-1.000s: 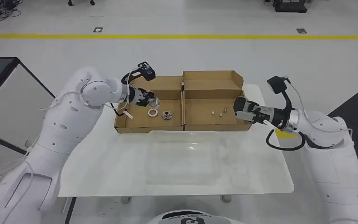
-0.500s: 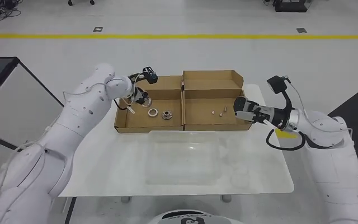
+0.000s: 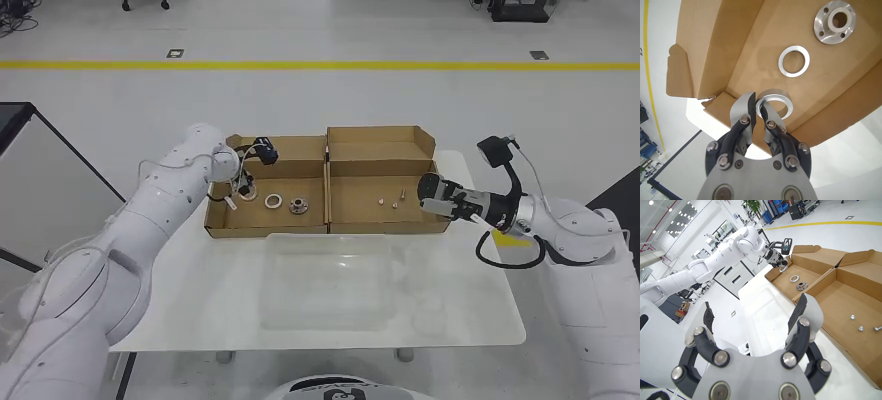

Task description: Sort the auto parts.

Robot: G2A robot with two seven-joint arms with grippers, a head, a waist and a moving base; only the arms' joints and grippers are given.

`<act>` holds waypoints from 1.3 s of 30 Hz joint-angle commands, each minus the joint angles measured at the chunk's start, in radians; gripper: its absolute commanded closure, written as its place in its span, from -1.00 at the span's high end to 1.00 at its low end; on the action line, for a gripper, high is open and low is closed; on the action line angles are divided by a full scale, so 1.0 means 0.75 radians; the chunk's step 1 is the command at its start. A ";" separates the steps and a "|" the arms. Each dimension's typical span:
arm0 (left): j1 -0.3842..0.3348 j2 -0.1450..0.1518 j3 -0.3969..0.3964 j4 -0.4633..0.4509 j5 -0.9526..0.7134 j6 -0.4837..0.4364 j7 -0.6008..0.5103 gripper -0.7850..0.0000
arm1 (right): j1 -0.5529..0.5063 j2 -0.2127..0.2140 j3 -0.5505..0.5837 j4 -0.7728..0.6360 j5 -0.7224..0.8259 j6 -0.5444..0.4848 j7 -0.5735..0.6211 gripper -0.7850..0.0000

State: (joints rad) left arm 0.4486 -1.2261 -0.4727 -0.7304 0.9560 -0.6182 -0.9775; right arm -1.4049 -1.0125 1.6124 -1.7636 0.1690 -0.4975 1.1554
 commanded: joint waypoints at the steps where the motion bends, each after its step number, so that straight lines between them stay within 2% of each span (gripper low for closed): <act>1: 0.002 -0.013 0.012 0.058 0.015 0.005 0.020 -1.00 | 0.000 0.000 0.000 0.000 0.000 0.000 0.000 1.00; 11: -0.013 -0.064 0.044 0.214 0.107 0.028 0.161 -1.00 | 0.000 0.000 0.000 0.000 0.000 0.000 0.000 1.00; 22: -0.008 -0.105 0.057 0.317 0.137 -0.007 0.182 -1.00 | 0.000 0.000 0.000 0.000 0.000 0.000 0.000 1.00; 23: -0.009 -0.108 0.056 0.324 0.137 -0.014 0.183 -0.94 | 0.000 0.000 0.000 0.000 0.000 0.000 0.000 1.00; 25: -0.011 -0.114 0.057 0.333 0.141 -0.019 0.186 -0.52 | 0.000 0.000 0.000 0.000 0.000 0.000 0.000 1.00; 27: -0.011 -0.119 0.055 0.346 0.140 -0.025 0.191 -0.18 | 0.000 0.000 0.000 0.000 0.000 0.000 0.000 1.00; 28: -0.011 -0.121 0.054 0.351 0.141 -0.027 0.192 -0.08 | 0.000 0.000 0.000 0.000 0.000 0.000 0.000 1.00; 29: -0.011 -0.123 0.053 0.358 0.138 -0.029 0.192 0.19 | 0.000 0.000 0.000 0.000 0.000 0.000 0.000 1.00; 31: -0.013 -0.127 0.049 0.369 0.137 -0.032 0.195 0.93 | 0.000 0.000 0.000 0.000 0.000 0.000 0.000 1.00; 32: -0.013 -0.128 0.046 0.375 0.133 -0.033 0.198 1.00 | 0.000 0.000 0.000 0.000 0.000 0.000 0.000 1.00; 39: -0.033 -0.130 0.014 0.381 0.109 -0.012 0.232 1.00 | 0.000 0.000 0.000 0.000 0.000 0.000 0.000 1.00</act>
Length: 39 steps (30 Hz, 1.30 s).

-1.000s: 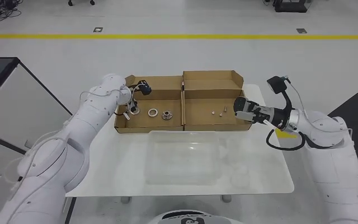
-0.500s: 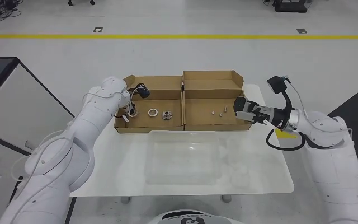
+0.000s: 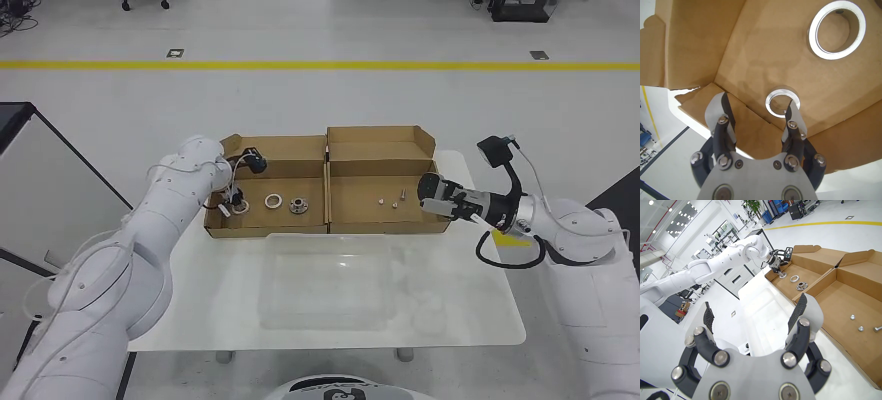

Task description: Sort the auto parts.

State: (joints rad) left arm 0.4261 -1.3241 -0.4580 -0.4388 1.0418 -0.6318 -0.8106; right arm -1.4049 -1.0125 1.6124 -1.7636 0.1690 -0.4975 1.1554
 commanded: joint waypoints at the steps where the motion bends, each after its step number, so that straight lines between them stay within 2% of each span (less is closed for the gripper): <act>1: -0.005 0.002 -0.011 -0.018 -0.006 0.008 0.020 1.00 | 0.000 0.000 0.000 0.000 0.000 0.000 0.000 1.00; 8: -0.035 0.040 -0.097 -0.179 -0.068 0.001 0.085 1.00 | 0.000 0.000 0.000 0.000 0.000 0.000 0.000 1.00; 11: -0.023 0.079 -0.169 -0.317 -0.135 -0.056 0.111 1.00 | 0.000 0.000 0.000 0.000 0.000 0.000 0.000 1.00; 14: 0.023 0.133 -0.259 -0.517 -0.208 -0.104 0.088 1.00 | 0.000 0.000 0.000 0.000 0.000 0.000 0.000 1.00; 18: 0.154 0.224 -0.424 -0.913 -0.348 -0.121 -0.064 1.00 | 0.000 0.000 0.000 0.000 0.000 0.000 0.000 1.00; 22: 0.363 0.318 -0.640 -1.330 -0.556 -0.060 -0.263 1.00 | 0.000 0.000 0.000 0.000 0.000 0.000 0.000 1.00; 25: 0.529 0.374 -0.803 -1.587 -0.723 -0.005 -0.379 1.00 | 0.000 0.000 0.000 0.000 0.000 0.000 0.000 1.00; 27: 0.628 0.404 -0.896 -1.717 -0.837 0.014 -0.449 1.00 | 0.000 0.000 0.000 0.000 0.000 0.000 0.000 1.00; 33: 0.811 0.460 -1.093 -1.963 -1.128 0.069 -0.573 1.00 | 0.000 0.000 0.000 0.000 0.000 0.000 0.000 1.00; 36: 0.865 0.480 -1.140 -2.055 -1.202 0.095 -0.599 1.00 | 0.000 0.000 0.000 0.000 0.000 0.000 0.000 1.00; 39: 0.894 0.487 -1.159 -2.084 -1.282 0.106 -0.610 1.00 | 0.000 0.000 0.000 0.000 0.000 0.000 0.000 1.00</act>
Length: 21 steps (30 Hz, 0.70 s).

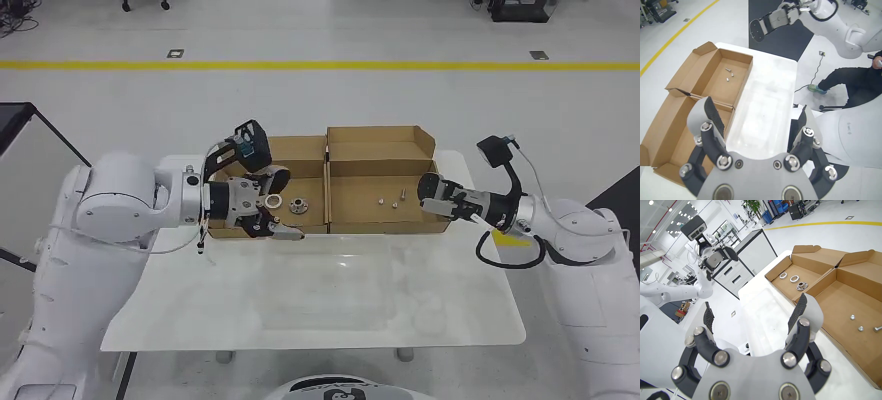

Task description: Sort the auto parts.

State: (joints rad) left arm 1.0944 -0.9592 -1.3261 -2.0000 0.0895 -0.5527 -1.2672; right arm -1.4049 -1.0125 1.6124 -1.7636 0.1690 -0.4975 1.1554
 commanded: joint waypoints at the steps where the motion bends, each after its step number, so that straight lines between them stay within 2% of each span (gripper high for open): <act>1: 0.000 0.000 0.000 0.000 0.000 0.000 0.000 1.00 | 0.000 0.000 0.000 0.000 0.000 0.000 0.000 1.00; 21: 0.003 0.001 -0.001 -0.003 -0.012 0.001 -0.001 1.00 | 0.000 0.000 0.000 0.000 0.000 0.000 0.000 1.00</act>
